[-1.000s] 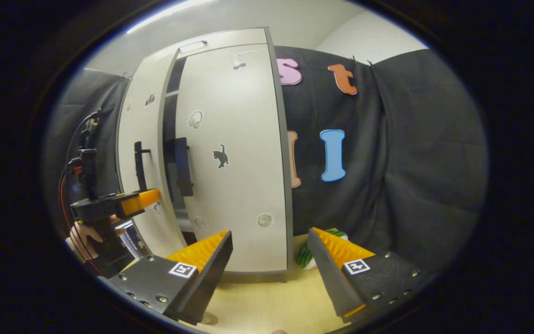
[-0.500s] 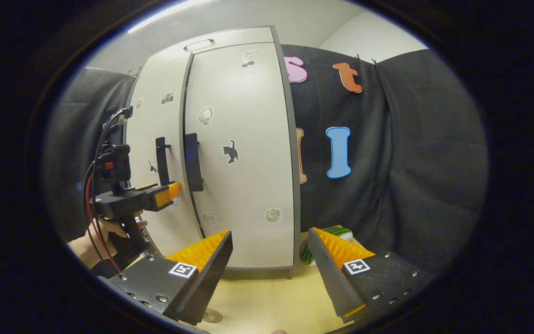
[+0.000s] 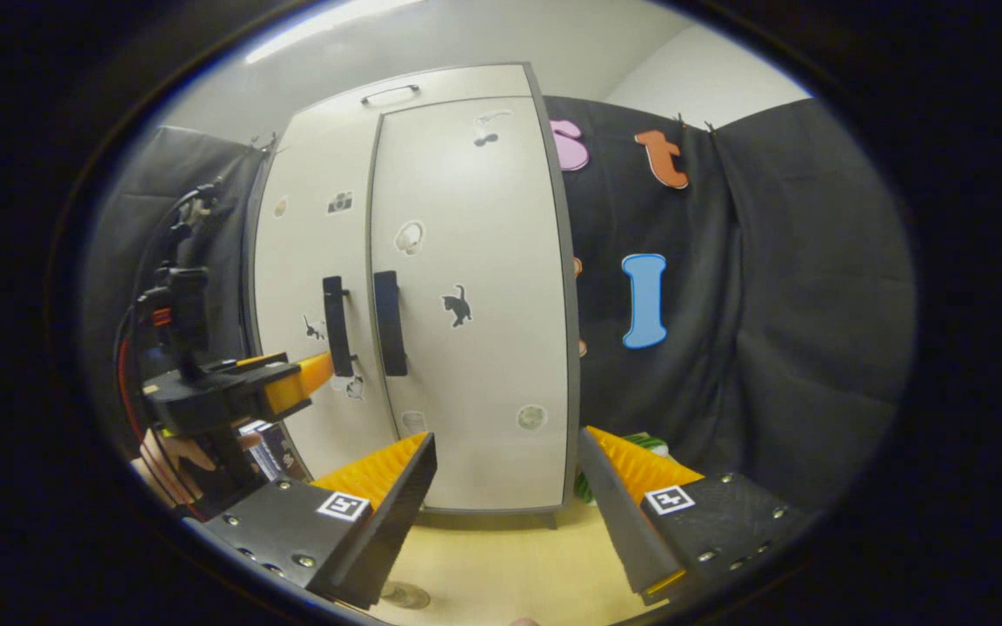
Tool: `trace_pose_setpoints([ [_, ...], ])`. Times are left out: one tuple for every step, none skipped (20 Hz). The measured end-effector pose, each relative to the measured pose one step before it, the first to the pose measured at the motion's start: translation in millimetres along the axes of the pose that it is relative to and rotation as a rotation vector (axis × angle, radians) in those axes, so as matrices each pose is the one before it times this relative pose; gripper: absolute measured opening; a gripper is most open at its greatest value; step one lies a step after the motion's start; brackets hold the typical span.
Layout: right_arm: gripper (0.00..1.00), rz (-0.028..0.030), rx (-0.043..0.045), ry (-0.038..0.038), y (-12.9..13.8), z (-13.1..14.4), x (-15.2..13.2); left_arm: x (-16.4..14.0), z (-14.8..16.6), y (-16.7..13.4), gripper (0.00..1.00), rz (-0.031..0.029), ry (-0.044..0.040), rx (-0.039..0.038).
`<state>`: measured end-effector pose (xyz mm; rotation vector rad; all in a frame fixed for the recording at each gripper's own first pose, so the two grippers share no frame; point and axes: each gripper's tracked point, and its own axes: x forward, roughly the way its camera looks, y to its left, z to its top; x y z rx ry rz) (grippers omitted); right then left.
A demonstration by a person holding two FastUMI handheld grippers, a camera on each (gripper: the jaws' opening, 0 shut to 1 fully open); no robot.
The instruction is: Grasp the bottle in the cabinet with the left hand and place it on the coaster, then close the right door with the right hand and the left door with the left hand.
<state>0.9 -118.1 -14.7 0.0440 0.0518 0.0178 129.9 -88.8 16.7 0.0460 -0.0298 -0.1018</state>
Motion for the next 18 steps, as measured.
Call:
trace_pose_setpoints([
  [0.99, 0.00158, -0.00317, -0.00013, 3.36, 2.08, -1.27, -13.60, 5.24, -1.40, 0.98, 0.00217, -0.00768, -0.00320],
  [0.99, 0.00467, -0.00321, -0.00549, 3.60, 3.24, -1.01, -12.26, 3.51, -0.28, 0.98, 0.00477, 0.00469, 0.00212],
  [0.99, 0.00518, 0.00006, -0.00620, 4.05, 3.85, -1.69, -13.26, 4.11, -0.89, 0.98, 0.00161, -0.00807, -0.00671],
  [0.95, 0.00406, 0.00340, -0.00514, 3.68, 3.29, -1.36, -12.96, 3.90, -1.02, 0.99, 0.00378, 0.00340, -0.00867],
  [0.95, 0.00128, 0.00192, -0.00759, 2.81, 4.11, -2.50, -12.90, 1.70, 1.23, 0.98, 0.00874, 0.00357, -0.00463],
  [0.99, 0.00041, -0.00270, -0.00638, 1.56, 3.45, -1.80, -10.82, 1.36, 0.07, 0.98, 0.00592, 0.00453, -0.00635],
  [0.99, -0.00134, -0.00285, -0.00697, 1.69, 2.82, -2.92, -10.53, 0.62, 0.19, 0.98, 0.00280, 0.00400, 0.00127],
  [0.99, 0.00101, -0.00373, -0.00491, 1.96, 2.44, -2.53, -9.94, 0.13, 2.05, 0.98, 0.00916, 0.00053, 0.00419],
  [0.99, -0.00183, -0.00477, -0.00383, 0.45, 2.87, -2.77, -8.11, 0.84, 1.77, 0.99, 0.00415, -0.00335, 0.00725],
  [0.99, 0.00152, -0.00284, -0.00363, 1.04, 1.73, -2.02, -7.98, 0.19, 2.08, 0.98, 0.00910, -0.00100, 0.00223],
  [0.99, -0.00179, -0.00335, -0.00676, 1.02, 2.24, -1.80, -6.16, -0.51, 0.52, 0.99, -0.00038, -0.00169, 0.00301],
  [0.99, -0.00070, -0.00118, -0.00327, 0.43, 0.56, -1.69, -4.86, -0.66, -0.53, 0.98, -0.00193, 0.00235, -0.00102],
  [0.99, 0.00153, 0.00028, 0.00143, 1.22, -0.14, -1.24, -3.84, -3.06, 2.14, 0.98, 0.00521, 0.00959, -0.00146],
  [0.99, 0.00238, 0.00097, 0.00223, 1.49, -0.95, -1.58, -3.44, -1.69, 1.31, 0.98, 0.00117, 0.00154, -0.00603],
  [0.99, -0.00054, -0.00267, 0.00279, 0.63, -0.69, -1.18, -0.90, -3.73, -0.83, 0.98, 0.00081, 0.01075, -0.00558],
  [0.99, -0.00486, -0.00435, -0.00327, -0.68, 0.20, -1.07, -1.67, -2.91, 1.24, 0.98, 0.00306, 0.00686, -0.00459],
  [0.99, 0.00036, -0.00130, -0.00227, 0.12, 0.56, -0.70, -0.29, -2.70, 1.33, 0.99, 0.00351, 0.00735, -0.00575],
  [0.99, 0.00126, 0.00293, -0.00025, 0.61, -0.25, -0.96, -1.01, -1.90, 0.90, 0.98, 0.00268, 0.00415, -0.00418],
])
